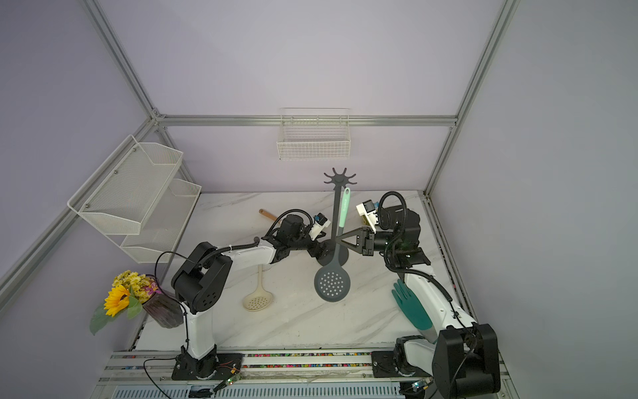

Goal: Hang the skimmer on the kitchen utensil rack
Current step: Hang the skimmer on the rack.

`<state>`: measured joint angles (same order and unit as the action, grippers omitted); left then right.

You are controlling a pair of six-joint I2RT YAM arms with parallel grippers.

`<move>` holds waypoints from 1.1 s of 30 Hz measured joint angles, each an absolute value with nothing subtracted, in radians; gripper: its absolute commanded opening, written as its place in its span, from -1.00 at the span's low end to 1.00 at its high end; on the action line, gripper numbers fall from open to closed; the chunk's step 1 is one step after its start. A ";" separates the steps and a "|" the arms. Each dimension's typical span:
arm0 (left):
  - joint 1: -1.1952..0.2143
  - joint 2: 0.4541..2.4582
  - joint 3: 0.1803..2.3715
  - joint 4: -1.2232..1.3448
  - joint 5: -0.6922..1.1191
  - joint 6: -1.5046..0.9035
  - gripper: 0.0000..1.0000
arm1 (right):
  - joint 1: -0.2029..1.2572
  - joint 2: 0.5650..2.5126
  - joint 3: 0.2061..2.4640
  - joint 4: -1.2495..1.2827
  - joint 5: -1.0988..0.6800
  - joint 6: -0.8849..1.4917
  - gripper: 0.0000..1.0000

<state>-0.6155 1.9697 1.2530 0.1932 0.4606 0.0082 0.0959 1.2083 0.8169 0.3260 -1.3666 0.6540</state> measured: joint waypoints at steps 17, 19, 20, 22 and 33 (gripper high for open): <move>-0.615 1.970 1.253 0.192 0.465 0.008 0.79 | 0.096 1.216 0.849 0.318 -1.369 0.677 -1.00; -0.615 1.970 1.253 0.192 0.465 0.008 0.79 | 0.096 1.216 0.853 0.316 -1.370 0.682 -1.00; -0.615 1.970 1.253 0.192 0.465 0.008 0.79 | 0.096 1.216 0.853 0.316 -1.371 0.685 -1.00; -0.615 1.970 1.253 0.191 0.466 0.008 0.79 | 0.096 1.216 0.853 0.316 -1.372 0.689 -1.00; -0.614 1.970 1.253 0.168 0.468 0.008 0.79 | 0.094 1.213 0.844 0.318 -1.377 0.690 -1.00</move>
<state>-0.6144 1.9697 1.2530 0.1684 0.4683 0.0082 0.0944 1.2125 0.8444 0.3176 -1.3773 0.6903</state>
